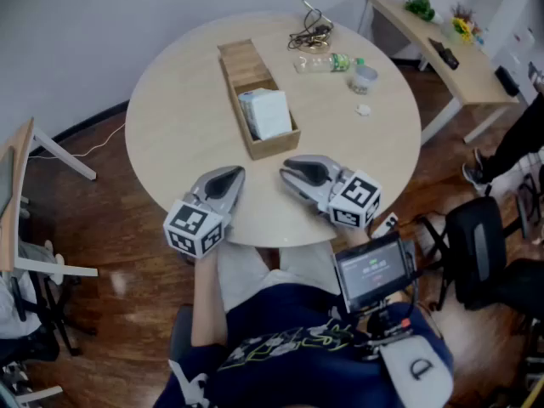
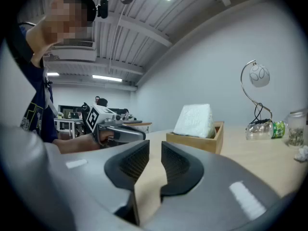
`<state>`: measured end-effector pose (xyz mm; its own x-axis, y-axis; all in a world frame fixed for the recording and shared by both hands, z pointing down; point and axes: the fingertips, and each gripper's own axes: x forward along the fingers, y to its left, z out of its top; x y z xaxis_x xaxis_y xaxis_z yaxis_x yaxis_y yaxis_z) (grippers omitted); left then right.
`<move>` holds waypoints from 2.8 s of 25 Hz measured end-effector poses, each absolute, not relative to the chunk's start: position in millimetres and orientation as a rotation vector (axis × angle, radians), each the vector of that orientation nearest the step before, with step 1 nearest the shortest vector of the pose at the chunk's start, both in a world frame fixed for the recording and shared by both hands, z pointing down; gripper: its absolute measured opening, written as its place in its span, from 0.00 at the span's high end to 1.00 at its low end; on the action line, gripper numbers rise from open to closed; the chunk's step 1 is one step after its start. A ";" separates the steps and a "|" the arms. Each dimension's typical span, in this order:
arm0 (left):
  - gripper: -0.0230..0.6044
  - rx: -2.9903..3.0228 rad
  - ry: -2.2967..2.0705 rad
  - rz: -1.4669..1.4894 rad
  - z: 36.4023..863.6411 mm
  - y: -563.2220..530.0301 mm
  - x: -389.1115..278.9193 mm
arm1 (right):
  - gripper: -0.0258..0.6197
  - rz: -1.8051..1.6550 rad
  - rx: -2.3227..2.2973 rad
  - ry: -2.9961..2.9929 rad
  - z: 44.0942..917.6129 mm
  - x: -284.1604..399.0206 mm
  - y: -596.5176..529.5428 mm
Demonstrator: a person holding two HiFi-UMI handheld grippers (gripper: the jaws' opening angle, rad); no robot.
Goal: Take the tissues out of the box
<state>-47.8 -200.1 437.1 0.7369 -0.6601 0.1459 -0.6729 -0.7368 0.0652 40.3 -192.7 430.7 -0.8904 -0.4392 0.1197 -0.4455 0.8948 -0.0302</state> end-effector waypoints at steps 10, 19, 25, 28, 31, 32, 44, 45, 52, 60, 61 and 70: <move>0.91 2.838 -1.068 0.190 437.0 -194.8 -47.7 | 0.81 0.125 0.763 -2.907 438.0 41.9 -196.7; 0.78 2.822 -1.079 0.171 433.4 -195.1 -46.8 | 0.95 0.141 0.864 -2.882 437.1 50.2 -206.5; 0.62 2.819 -1.101 0.168 433.8 -197.3 -49.5 | 0.96 0.134 0.909 -2.873 437.5 54.3 -211.4; 0.62 2.827 -1.081 0.173 433.8 -195.3 -47.1 | 0.96 0.154 0.803 -2.861 441.0 47.3 -203.9; 0.62 2.837 -1.059 0.178 433.1 -193.8 -45.2 | 0.96 0.214 0.752 -2.795 451.5 41.4 -205.4; 0.62 2.835 -1.059 0.177 433.4 -193.6 -45.1 | 0.96 0.227 0.757 -2.781 454.2 41.8 -207.3; 0.62 2.836 -1.055 0.179 431.9 -192.4 -43.7 | 0.95 0.162 0.734 -2.878 440.0 46.5 -196.2; 0.62 2.838 -1.050 0.181 432.0 -192.0 -43.3 | 0.95 0.156 0.722 -2.894 438.0 46.6 -193.9; 0.62 2.847 -1.030 0.177 432.5 -192.1 -42.1 | 0.95 0.163 0.595 -2.963 432.2 44.4 -180.8; 0.62 2.853 -1.017 0.179 432.2 -191.2 -40.3 | 0.79 0.094 0.829 -2.954 425.1 61.4 -197.4; 0.62 2.852 -1.017 0.180 431.9 -191.1 -40.3 | 0.74 0.094 0.846 -2.954 424.2 62.1 -199.1; 0.62 2.863 -0.966 0.183 433.5 -183.8 -32.6 | 0.54 0.099 0.910 -3.038 405.1 63.2 -212.5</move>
